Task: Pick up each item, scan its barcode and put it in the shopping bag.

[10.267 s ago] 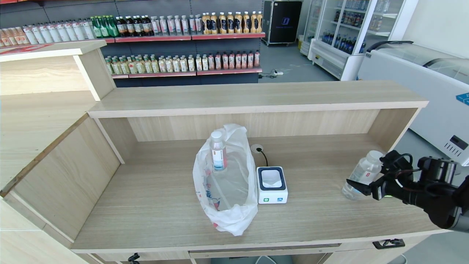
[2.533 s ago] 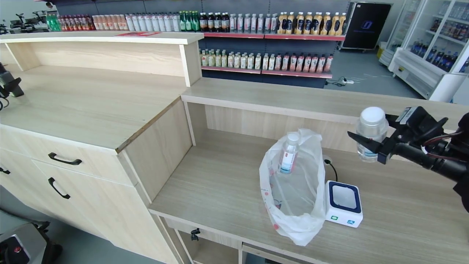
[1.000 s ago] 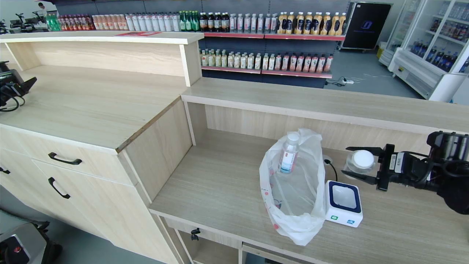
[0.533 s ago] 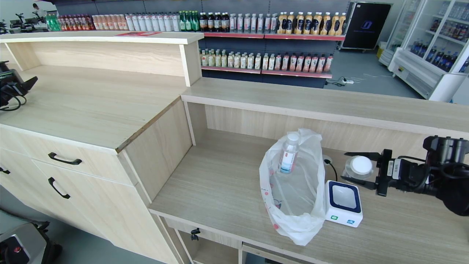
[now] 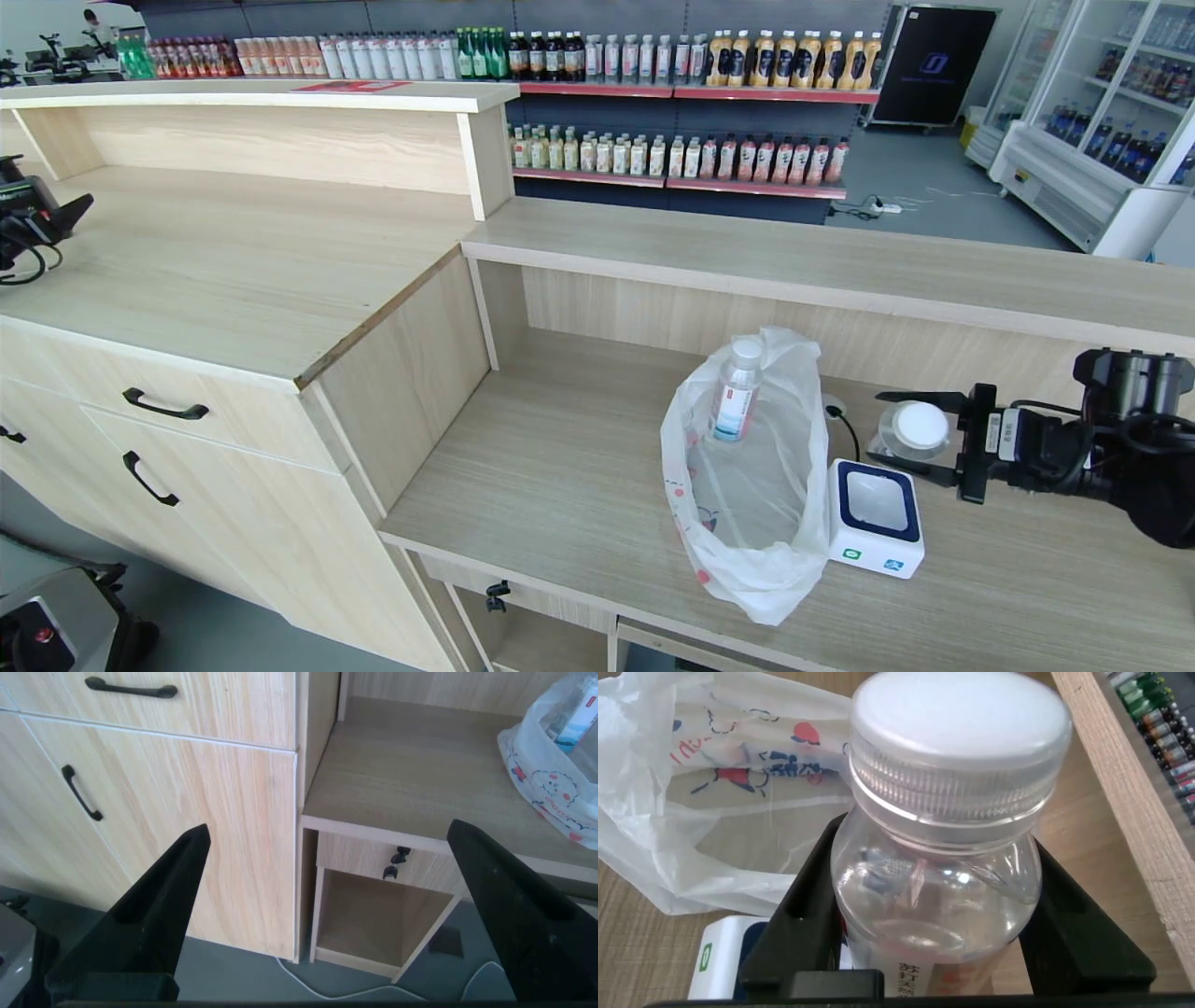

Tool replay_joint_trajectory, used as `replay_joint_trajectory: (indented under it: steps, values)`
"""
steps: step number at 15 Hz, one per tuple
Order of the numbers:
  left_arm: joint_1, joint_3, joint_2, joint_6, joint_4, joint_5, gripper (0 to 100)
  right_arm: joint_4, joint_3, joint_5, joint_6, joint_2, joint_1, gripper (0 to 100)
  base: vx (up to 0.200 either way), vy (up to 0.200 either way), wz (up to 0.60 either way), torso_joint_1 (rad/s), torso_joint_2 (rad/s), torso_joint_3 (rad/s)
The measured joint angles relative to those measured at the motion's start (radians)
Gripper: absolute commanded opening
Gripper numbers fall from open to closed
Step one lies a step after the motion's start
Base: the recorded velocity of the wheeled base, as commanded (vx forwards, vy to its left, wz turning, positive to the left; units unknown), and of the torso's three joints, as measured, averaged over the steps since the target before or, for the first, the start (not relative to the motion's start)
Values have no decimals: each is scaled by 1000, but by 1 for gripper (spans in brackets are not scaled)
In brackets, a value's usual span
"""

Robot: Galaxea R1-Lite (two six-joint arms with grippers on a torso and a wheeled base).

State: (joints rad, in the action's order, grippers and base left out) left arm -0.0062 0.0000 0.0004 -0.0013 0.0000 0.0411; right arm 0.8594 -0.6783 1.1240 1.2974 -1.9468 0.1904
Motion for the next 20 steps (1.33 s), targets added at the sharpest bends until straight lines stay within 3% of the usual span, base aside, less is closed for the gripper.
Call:
replay_joint_trajectory:
  steps: [20]
  values:
    - [0, 0, 0, 0, 0, 0, 100, -1, -13, 5, -20, -22, -18, 0, 0, 0, 0, 0, 0, 0]
